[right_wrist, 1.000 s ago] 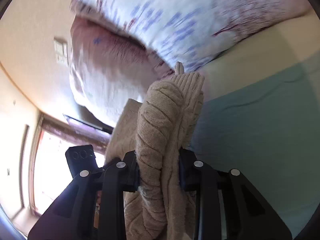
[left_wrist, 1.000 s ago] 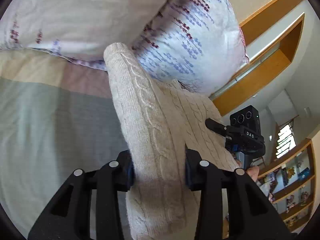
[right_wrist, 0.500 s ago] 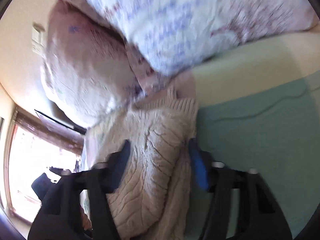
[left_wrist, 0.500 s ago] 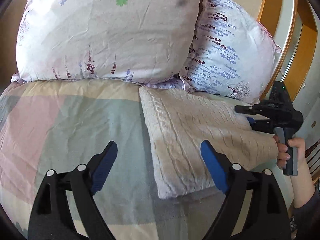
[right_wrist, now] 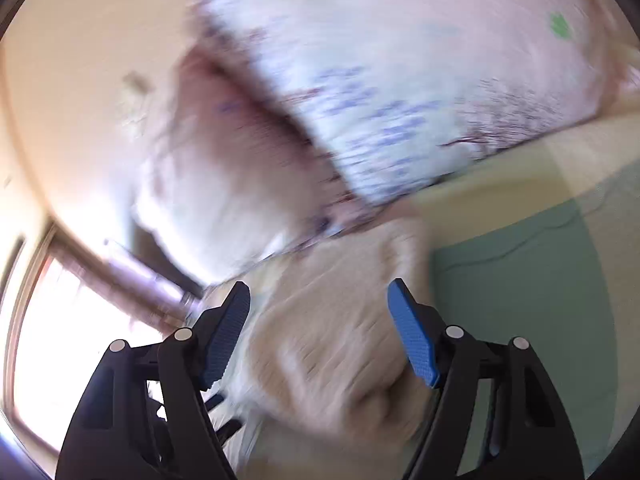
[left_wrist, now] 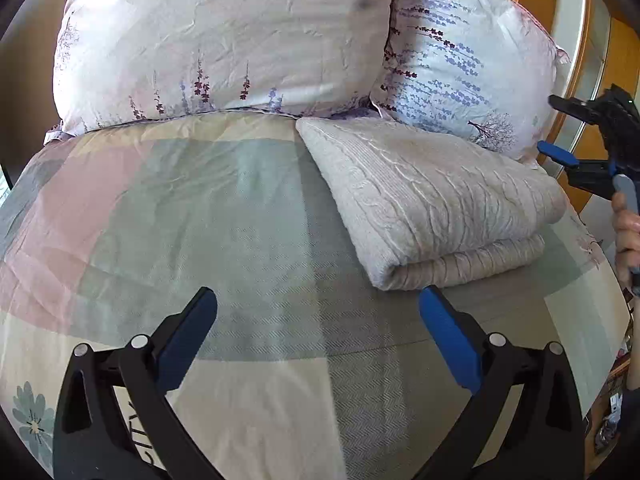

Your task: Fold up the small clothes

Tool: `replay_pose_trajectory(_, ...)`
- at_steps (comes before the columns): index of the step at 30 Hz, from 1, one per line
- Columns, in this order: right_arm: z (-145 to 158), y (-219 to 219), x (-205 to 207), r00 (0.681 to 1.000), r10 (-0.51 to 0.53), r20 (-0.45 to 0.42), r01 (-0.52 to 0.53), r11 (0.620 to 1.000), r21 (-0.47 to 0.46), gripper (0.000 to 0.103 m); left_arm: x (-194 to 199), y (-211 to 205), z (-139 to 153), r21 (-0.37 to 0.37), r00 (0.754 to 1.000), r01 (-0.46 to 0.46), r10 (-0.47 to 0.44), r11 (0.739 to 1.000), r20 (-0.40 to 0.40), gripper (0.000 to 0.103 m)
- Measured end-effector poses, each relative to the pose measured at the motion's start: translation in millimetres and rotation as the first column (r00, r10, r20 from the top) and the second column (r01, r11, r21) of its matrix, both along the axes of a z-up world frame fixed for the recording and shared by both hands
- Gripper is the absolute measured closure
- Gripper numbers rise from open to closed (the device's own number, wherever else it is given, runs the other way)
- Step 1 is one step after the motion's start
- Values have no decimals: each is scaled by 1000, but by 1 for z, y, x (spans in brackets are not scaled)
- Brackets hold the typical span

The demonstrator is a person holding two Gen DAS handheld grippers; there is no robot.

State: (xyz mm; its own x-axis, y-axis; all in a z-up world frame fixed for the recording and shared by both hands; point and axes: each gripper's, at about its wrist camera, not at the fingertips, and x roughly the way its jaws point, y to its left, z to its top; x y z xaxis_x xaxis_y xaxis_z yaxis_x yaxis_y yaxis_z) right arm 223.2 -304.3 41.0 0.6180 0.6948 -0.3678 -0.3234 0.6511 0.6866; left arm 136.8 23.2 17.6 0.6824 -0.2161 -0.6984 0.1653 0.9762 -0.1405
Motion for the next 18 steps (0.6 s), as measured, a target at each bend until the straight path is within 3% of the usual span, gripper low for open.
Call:
replay_pose_trajectory(3, -11, 22, -24, 995, 97, -35, -99, 994, -56, 30, 1, -6, -5, -8, 999, -9, 8, 1000, -32, 2)
replay_pose_trajectory(6, -48, 41, -9, 981, 18, -193, -55, 980, -192, 30, 2, -9, -8, -27, 997, -26, 24, 999, -75, 2)
replay_pose_trajectory(7, -60, 38, -5, 977, -3, -214, -39, 980, -194, 31, 2, -11, -9, -12, 996, -46, 45, 999, -83, 2)
replay_pose_trajectory(10, -46, 27, -30, 989, -44, -139, 20, 986, -167, 30, 2, -20, -9, 70, 993, -65, 71, 995, -90, 2)
replay_pose_trajectory(12, -35, 22, -58, 994, -86, -60, 74, 980, -185, 9, 4, -25, -11, 131, 992, -63, 77, 989, -102, 2)
replay_pose_trajectory(13, -32, 21, -73, 992, -121, -22, 114, 972, -208, 8, 5, -27, -12, 153, 991, -59, 76, 987, -108, 2)
replay_pose_trajectory(15, -40, 20, -93, 987, -163, 3, 158, 950, -271, 8, 7, -29, -13, 177, 991, -55, 76, 983, -114, 2)
replay_pose_trajectory(18, -75, 50, -86, 973, -228, -32, 191, 875, -445, 8, 7, -30, -14, 190, 990, -54, 77, 980, -117, 2)
